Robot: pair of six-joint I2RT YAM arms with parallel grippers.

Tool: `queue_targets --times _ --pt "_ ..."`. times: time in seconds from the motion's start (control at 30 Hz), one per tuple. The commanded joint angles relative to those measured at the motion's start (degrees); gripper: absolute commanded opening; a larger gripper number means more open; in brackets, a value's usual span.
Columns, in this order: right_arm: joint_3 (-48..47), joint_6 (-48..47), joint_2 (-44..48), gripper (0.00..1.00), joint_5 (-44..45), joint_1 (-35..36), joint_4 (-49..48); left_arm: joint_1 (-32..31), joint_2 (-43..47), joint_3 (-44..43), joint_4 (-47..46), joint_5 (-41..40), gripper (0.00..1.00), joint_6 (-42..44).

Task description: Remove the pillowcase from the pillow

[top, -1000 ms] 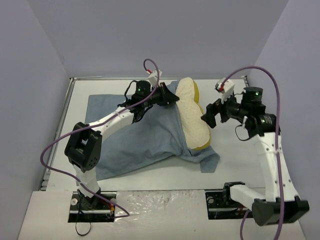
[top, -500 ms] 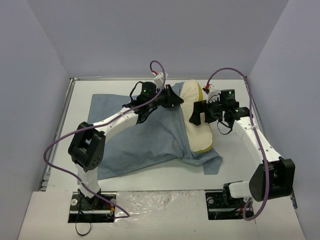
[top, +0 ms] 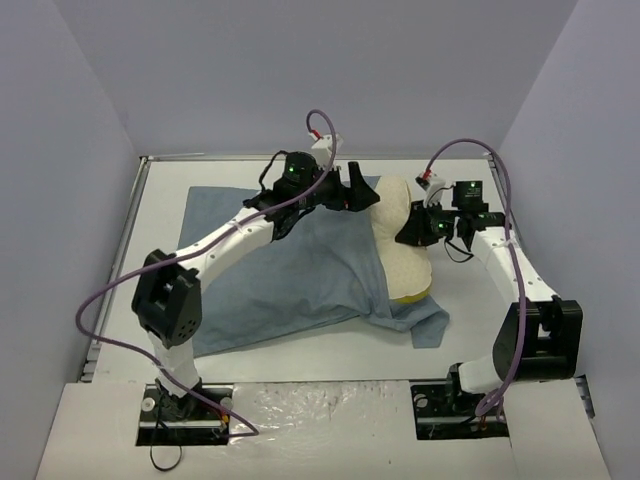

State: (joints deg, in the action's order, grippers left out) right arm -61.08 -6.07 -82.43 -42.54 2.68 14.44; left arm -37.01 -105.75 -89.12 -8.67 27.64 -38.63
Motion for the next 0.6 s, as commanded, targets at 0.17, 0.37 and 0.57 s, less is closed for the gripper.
queue_targets --times 0.17,0.37,0.57 --pt "-4.92 -16.95 4.40 0.00 -18.71 -17.34 3.93 1.94 26.72 6.66 21.48 -18.47 0.92 15.08" --pt "-9.14 -24.16 -2.54 0.00 -21.18 -24.65 9.37 18.71 32.46 19.22 29.76 -19.83 0.91 11.74" --pt "-7.13 -27.68 -4.49 0.00 -21.53 -24.65 10.08 23.74 21.22 19.96 29.32 -13.24 0.91 12.35"
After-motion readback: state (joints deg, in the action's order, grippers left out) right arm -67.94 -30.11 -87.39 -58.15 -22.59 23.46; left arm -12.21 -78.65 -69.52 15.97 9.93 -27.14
